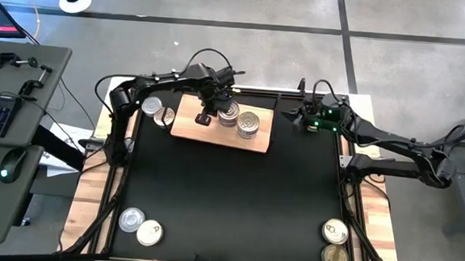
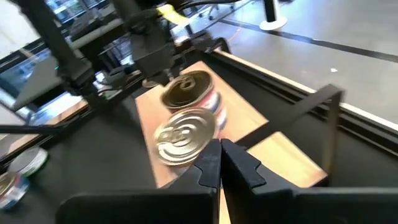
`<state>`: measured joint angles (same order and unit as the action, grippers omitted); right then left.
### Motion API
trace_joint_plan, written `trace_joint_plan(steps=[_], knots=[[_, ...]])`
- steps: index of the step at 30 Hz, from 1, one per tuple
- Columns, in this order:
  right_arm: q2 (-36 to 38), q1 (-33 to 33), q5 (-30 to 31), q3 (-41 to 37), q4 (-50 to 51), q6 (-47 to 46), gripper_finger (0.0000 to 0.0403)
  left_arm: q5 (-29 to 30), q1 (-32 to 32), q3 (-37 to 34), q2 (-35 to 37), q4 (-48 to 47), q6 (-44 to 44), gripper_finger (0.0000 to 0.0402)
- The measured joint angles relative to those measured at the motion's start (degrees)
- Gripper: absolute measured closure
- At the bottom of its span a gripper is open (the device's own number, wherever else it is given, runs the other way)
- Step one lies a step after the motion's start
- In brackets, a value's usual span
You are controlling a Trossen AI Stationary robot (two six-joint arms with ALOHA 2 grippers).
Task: Stack canned seafood by type on shelf
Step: Adjust the tuna cans on the shelf
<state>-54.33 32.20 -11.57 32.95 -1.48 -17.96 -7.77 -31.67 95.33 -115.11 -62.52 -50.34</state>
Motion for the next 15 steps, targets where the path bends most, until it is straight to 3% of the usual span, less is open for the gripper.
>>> trace_joint_plan(steps=[9, 15], knots=[[0.02, -7.35, 3.19, 0.64, 0.27, 0.01, 0.0403, -0.07, 1.84, 0.0, 0.0, 0.79, 0.58, 0.0401], [-0.31, -12.35, 6.92, 7.48, 2.88, 3.38, 0.0403, -0.09, 2.91, 0.0, 0.0, 0.83, 0.62, 0.0402]])
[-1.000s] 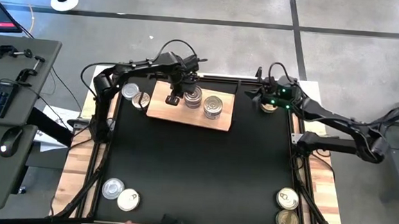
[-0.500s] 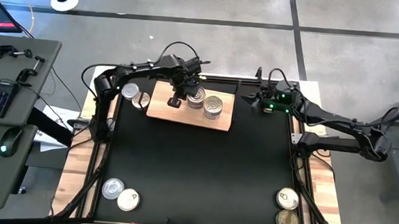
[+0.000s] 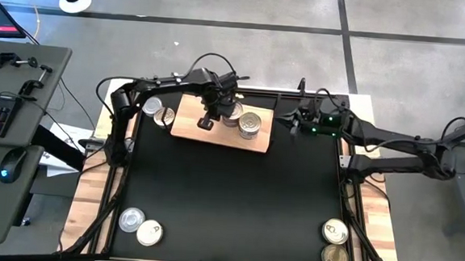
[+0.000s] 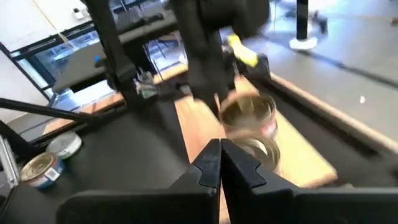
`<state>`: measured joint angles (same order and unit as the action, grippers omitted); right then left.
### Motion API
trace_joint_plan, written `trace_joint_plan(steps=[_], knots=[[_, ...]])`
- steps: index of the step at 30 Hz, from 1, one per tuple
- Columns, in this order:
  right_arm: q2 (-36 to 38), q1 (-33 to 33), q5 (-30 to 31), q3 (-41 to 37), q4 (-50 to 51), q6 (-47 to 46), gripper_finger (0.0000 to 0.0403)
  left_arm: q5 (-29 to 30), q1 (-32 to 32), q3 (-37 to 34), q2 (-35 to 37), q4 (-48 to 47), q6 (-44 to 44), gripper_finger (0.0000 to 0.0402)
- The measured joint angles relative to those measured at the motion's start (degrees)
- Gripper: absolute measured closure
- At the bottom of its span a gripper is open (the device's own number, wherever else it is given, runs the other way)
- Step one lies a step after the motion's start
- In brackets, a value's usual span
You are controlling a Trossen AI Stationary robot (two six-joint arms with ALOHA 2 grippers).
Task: Stack canned seafood by type on shelf
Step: Adjust the tuna cans on the shelf
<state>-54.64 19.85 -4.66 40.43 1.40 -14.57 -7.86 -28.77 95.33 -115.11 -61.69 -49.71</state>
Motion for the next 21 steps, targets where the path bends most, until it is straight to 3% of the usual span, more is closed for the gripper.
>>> trace_joint_plan(steps=[5, 11, 21], knots=[[-4.78, -2.83, 2.29, 11.41, 9.46, 2.64, 0.0403, 0.22, 0.12, 0.0, 0.0, -0.67, 0.06, 0.0401], [-18.08, -5.21, 1.35, 28.65, 23.81, 7.42, 0.0403, 2.06, -1.86, -0.02, 1.74, -7.19, 3.89, 0.0401], [-43.06, -5.13, -3.91, 55.94, 48.27, 16.2, 0.0403, -12.35, -2.95, -0.02, 16.2, -9.96, 11.15, 0.0402]])
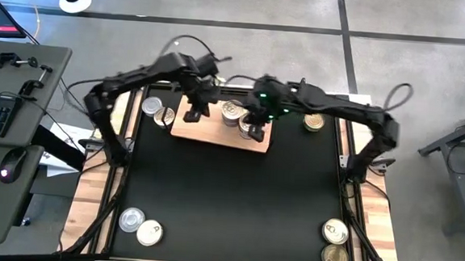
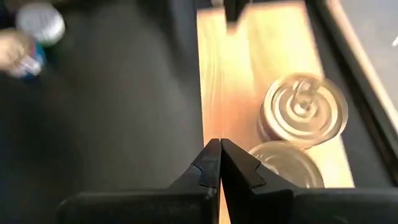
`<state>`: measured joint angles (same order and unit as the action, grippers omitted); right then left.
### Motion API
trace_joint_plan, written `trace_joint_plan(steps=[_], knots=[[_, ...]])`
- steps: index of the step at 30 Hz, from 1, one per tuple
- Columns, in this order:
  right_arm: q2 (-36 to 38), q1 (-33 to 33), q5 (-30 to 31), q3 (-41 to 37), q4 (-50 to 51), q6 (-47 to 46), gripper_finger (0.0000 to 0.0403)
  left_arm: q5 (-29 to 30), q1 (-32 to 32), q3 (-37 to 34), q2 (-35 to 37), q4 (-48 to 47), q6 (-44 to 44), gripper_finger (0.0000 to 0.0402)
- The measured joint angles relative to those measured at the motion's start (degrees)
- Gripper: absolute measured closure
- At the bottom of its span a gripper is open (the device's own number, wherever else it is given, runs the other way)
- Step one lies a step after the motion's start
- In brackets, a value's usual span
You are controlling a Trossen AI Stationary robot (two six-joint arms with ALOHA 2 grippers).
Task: Stack canned seafood by type on shelf
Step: Adjust the tuna cans on the shelf
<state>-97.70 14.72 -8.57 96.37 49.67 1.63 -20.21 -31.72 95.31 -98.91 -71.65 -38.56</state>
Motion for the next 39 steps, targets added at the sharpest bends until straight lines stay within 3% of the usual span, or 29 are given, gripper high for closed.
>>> trace_joint_plan(steps=[6, 10, 14, 20, 25, 30, 39], knots=[[-13.43, -0.79, -1.98, 13.51, 14.46, 0.9, 0.0403, -0.34, 0.61, 0.0, 12.49, 4.36, 1.62, 0.0401], [-19.55, -2.34, -1.5, 18.95, 18.38, 1.25, 0.0403, 1.56, 0.57, 0.0, 18.6, 6.56, 3.65, 0.0402], [-22.76, -3.75, 4.47, 20.34, 19.64, -0.07, 0.0403, 3.61, 0.57, 0.04, 22.36, 7.04, 4.11, 0.0401], [-24.94, -4.72, 7.05, 19.79, 21.65, -4.82, 0.0403, 6.78, 0.57, 0.04, 24.43, 7.44, 5.5, 0.0402], [-27.43, -5.48, 14.24, 19.68, 23.51, -8.9, 0.0403, 7.51, 0.57, 0.04, 24.06, 8.55, 5.5, 0.0402], [-30.15, -5.4, 14.67, 19.6, 24.87, -9.13, 0.0403, 7.85, 0.57, 0.04, 23.66, 8.73, 5.48, 0.0402], [-30.65, -4.87, 22.2, 19.6, 26.52, -7.6, 0.0403, 7.83, 0.57, 0.04, 23.7, 9.05, 4.01, 0.0402]])
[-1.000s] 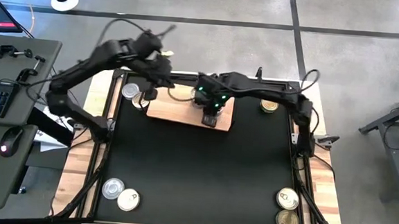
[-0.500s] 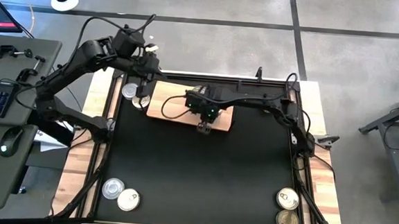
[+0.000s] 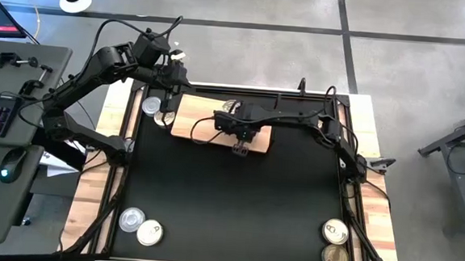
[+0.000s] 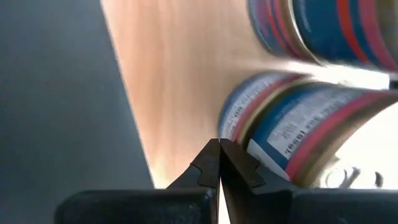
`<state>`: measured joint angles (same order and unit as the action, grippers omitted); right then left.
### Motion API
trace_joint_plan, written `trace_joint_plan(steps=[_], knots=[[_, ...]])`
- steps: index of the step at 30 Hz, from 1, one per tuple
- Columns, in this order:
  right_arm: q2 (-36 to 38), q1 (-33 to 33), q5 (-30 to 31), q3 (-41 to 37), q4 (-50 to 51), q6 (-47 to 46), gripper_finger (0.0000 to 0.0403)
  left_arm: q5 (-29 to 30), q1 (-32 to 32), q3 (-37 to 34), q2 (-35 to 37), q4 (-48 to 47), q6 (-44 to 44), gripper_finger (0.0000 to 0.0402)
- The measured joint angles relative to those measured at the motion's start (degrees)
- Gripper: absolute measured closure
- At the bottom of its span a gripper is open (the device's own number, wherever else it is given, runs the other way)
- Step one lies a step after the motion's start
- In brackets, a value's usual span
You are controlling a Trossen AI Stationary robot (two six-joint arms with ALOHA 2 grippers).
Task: Stack canned seafood by type on shelf
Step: Adjust the tuna cans on the shelf, then adjust the shelf
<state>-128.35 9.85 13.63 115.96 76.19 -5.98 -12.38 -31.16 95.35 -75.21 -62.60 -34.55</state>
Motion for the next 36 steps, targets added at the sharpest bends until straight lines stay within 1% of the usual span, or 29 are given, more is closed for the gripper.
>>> trace_joint_plan(steps=[3, 6, 7, 9, 11, 14, 16, 17, 19, 21, 22, 23, 25, 27, 29, 32, 36], knots=[[0.09, 0.69, 0.94, 0.0, 1.58, 0.45, 0.0403, 0.0, 0.0, 0.0, -0.01, 0.01, -0.18, 0.0402], [0.1, 0.87, 4.31, 0.0, 1.57, 1.53, 0.0403, 0.0, 0.0, 0.0, -0.01, 0.03, -1.5, 0.0401], [0.1, 1.01, 4.36, 0.26, 1.86, 2.34, 0.0403, 0.0, 0.0, 0.0, -0.01, 0.07, -2.09, 0.0401], [0.1, 1.05, 2.75, 1.54, 2.49, 4.45, 0.0403, 0.66, 0.0, 0.0, -0.01, 0.48, -2.5, 0.0402], [0.11, 1.16, 0.44, 3.59, 2.87, 6.92, 0.0403, 4.57, 0.02, 0.0, 0.0, 1.19, -0.71, 0.0402], [0.11, 1.7, -2.28, 7.96, 4.36, 9.51, 0.0403, 15.62, 0.0, 0.0, -0.26, 0.93, 6.86, 0.0401], [0.2, 2.36, -4.92, 11.2, 4.65, 11.21, 0.0403, 22.63, -0.35, 0.0, -0.5, -1.37, 12.54, 0.0402], [0.3, 2.86, -6.16, 12.81, 4.6, 12.32, 0.0403, 24.32, -0.79, 0.0, -0.6, -3.16, 14.88, 0.0402], [0.65, 3.94, -7.72, 15.6, 4.51, 14.34, 0.0403, 24.77, -1.42, 0.0, -0.66, -6.84, 20.41, 0.0402], [1.53, 5.3, -7.91, 17.78, 4.43, 15.77, 0.0403, 25.12, -2.0, 0.0, -0.77, -10.94, 26.86, 0.0402], [2.26, 6.07, -8.14, 18.3, 4.34, 16.38, 0.0403, 26.21, -2.16, -0.07, -0.86, -12.67, 29.78, 0.0402], [3.16, 6.95, -8.33, 18.34, 3.98, 16.58, 0.0403, 28.57, -2.16, -0.42, -0.83, -13.8, 32.89, 0.0402], [5.6, 9.32, -9.42, 17.36, 3.47, 16.55, 0.0403, 34.85, -2.15, -2.78, 0.27, -13.46, 38.36, 0.0401], [8.43, 11.76, -11.19, 14.99, 3.33, 15.95, 0.0403, 38.71, -2.05, -6.58, 1.58, -13.3, 42.94, 0.0402], [11.93, 14.08, -12.8, 11.5, 1.83, 15.32, 0.0403, 39.04, -2.05, -11.56, 2.85, -12.72, 47.21, 0.0402], [17.82, 16.42, -15.28, 5.01, -2.7, 14.96, 0.0403, 38.11, -1.99, -18.84, 5.05, -10.8, 51.32, 0.0402], [25.87, 18.05, -17.46, -3.33, -10.1, 12.8, 0.0403, 38.72, -2.21, -23.37, 7.0, -7.52, 55.58, 0.0402]])
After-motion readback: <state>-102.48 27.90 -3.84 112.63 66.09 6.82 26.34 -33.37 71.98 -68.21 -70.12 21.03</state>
